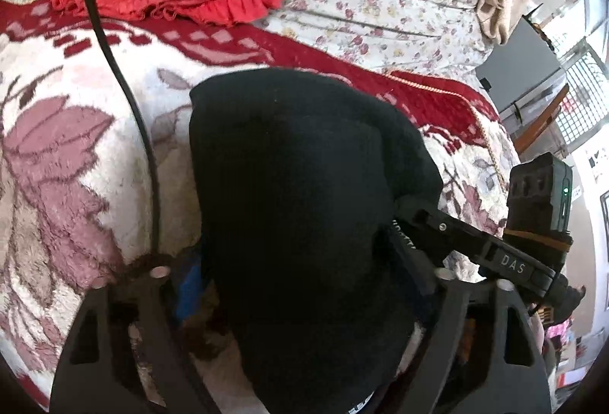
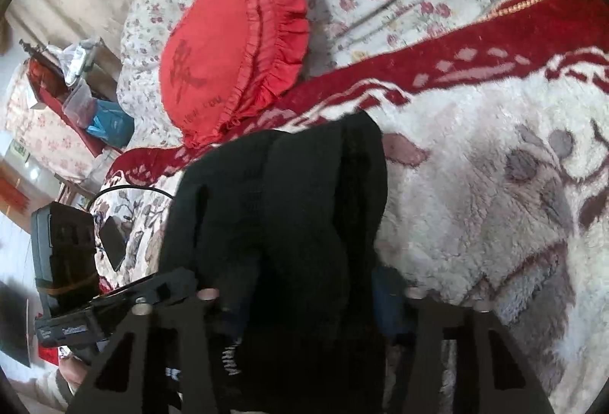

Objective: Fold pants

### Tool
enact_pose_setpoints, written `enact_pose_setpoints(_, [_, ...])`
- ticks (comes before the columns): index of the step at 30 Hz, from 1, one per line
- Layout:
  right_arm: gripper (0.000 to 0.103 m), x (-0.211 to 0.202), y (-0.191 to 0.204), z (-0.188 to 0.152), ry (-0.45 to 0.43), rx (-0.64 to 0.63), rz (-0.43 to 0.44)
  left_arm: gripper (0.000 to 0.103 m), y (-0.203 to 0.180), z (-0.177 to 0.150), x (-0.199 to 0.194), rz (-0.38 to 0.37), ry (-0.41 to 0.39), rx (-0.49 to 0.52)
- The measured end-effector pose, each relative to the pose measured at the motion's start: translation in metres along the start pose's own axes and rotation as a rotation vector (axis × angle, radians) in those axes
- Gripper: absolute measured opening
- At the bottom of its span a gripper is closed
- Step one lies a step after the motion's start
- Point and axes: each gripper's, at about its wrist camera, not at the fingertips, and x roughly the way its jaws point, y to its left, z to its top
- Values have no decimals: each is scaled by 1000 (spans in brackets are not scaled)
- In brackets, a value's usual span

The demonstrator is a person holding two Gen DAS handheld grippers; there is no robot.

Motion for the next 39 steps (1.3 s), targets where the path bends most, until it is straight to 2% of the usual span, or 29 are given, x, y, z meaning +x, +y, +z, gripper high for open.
enact_pose_setpoints(2, [33,-7,13,3,-22,-17,7,60,-4,3,-9,-12,-12,32])
enact_pose_setpoints(3, [32,-10,21,5,-29,-39,5,54,-6,5,-14,-19,-18,42])
enact_pose_setpoints(5, [32,-14,34,10,-46,-58,20,50,-7,12,-28,-30,-45,61])
enact_pose_setpoints(10, [31,-5,60,27,-66,-76,78,50,1,43,-66,-3,-130,84])
enact_pose_setpoints(14, [31,17,81,42,-73,-85,114,50,22,66,-75,52,-155,82])
enact_pose_setpoints(19, [31,57,90,53,-28,-75,115,50,65,79,-58,135,-120,30])
enact_pose_setpoints(21, [31,77,85,54,3,-69,78,50,82,79,-45,167,-85,4])
enact_pose_setpoints(22, [32,89,78,51,33,-58,30,50,90,77,-40,182,-64,-13])
enact_pose_setpoints(23, [36,93,74,50,39,-49,12,50,99,75,-36,193,-51,-28])
enact_pose_setpoints(25, [37,92,65,47,39,-11,44,51,104,72,-39,174,-53,-37])
enact_pose_setpoints(27, [38,82,62,46,33,5,47,51,101,71,-48,192,-66,-19])
enact_pose_setpoints(30, [38,58,67,50,-18,-24,6,51,88,69,-63,240,-96,33])
enact_pose_setpoints(34, [39,40,90,63,-62,-92,42,53,68,63,-76,268,-130,86])
enact_pose_setpoints(39, [38,62,117,77,-31,-165,54,56,50,52,-63,311,-115,130])
